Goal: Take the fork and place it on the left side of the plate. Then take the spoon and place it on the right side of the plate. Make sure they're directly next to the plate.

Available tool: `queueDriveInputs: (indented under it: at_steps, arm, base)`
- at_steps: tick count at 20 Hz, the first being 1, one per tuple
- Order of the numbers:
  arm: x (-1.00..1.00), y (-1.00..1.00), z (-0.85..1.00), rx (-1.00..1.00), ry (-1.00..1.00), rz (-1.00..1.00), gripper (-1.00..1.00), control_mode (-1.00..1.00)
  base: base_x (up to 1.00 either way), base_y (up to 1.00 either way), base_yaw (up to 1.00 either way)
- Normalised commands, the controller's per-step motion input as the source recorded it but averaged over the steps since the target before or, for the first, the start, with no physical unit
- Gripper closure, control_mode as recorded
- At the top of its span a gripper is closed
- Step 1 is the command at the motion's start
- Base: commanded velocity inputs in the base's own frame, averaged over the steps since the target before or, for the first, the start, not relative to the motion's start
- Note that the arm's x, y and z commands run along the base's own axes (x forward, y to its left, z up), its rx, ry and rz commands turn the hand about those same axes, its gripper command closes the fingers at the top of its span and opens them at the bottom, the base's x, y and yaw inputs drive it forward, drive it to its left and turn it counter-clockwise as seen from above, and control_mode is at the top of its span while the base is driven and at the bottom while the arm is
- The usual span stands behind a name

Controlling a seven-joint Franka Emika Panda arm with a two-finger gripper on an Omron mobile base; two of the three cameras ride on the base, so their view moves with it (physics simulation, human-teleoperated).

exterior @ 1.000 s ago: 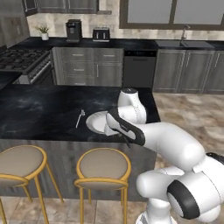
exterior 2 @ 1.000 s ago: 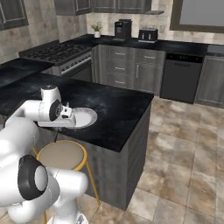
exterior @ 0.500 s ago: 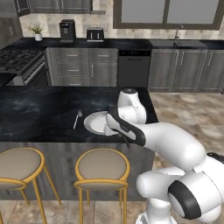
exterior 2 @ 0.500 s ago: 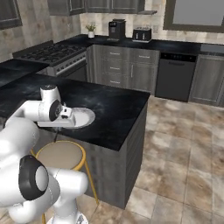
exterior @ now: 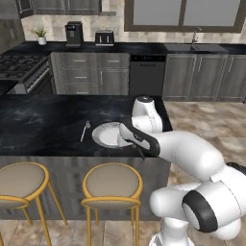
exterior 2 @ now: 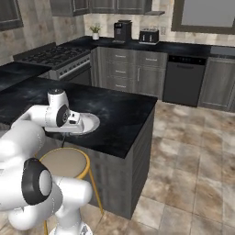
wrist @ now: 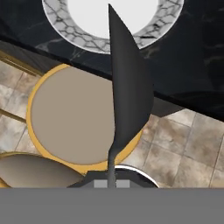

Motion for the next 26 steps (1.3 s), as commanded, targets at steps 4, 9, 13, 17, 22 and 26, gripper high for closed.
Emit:
queueDriveInputs:
  at_steps: [4, 9, 13, 17, 22, 26]
  arm:
    - [0.33, -0.62, 0.0, 0.02, -0.02, -0.03, 1.0, -1.0]
    - [0.34, -0.64, 0.01, 0.01, -0.04, -0.09, 1.0, -1.0]
    - [0.57, -0.57, 0.0, 0.0, 0.0, -0.14, 1.0, -1.0]
    - [0.84, -0.41, -0.03, 0.0, 0.0, -0.12, 1.0, -1.0]
    - [0.95, 0.0, -0.11, 0.0, 0.0, -0.19, 1.0, -1.0]
    - [0.51, 0.0, -0.3, 0.04, 0.0, -0.18, 1.0, -1.0]
  base:
    - [0.0, 0.0, 0.0]
    - [0.0, 0.0, 0.0]
    - [0.0, 0.0, 0.0]
    - [0.0, 0.0, 0.0]
    - [0.0, 0.0, 0.0]
    - [0.0, 0.0, 0.0]
